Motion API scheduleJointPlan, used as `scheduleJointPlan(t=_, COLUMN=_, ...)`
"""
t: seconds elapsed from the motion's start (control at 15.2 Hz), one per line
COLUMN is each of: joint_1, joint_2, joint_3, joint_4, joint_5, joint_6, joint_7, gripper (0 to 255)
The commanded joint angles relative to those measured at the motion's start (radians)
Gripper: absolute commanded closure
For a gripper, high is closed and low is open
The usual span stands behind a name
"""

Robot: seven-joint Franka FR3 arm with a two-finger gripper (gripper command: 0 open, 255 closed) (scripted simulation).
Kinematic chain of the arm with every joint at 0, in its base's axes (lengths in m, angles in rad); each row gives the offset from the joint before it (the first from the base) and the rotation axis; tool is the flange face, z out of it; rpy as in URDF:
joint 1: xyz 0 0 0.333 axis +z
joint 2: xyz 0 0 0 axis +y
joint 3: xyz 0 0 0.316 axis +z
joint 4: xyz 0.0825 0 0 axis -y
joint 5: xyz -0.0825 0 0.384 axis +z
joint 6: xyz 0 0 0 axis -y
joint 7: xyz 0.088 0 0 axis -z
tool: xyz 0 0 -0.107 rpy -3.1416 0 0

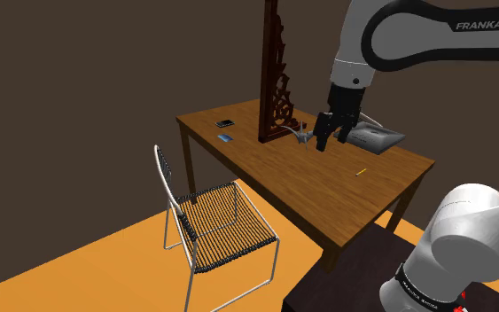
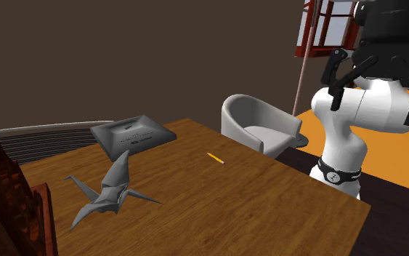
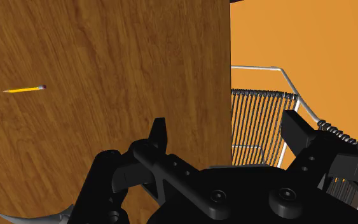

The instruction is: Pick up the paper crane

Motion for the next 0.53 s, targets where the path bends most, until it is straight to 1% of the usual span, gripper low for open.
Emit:
scheduleJointPlan(t=0.0, joint_1=0.0, joint_2=0.0, joint_3=0.0, joint_4=0.0, joint_5=0.0, joint_6=0.0, joint_7=0.0, gripper=0)
scheduleJointPlan(t=0.46, joint_1=-0.022, joint_2=0.124, joint_3=-0.16, joint_4=0.017, joint_5=-0.119, joint_6=0.075, joint_7=-0.277, gripper=0)
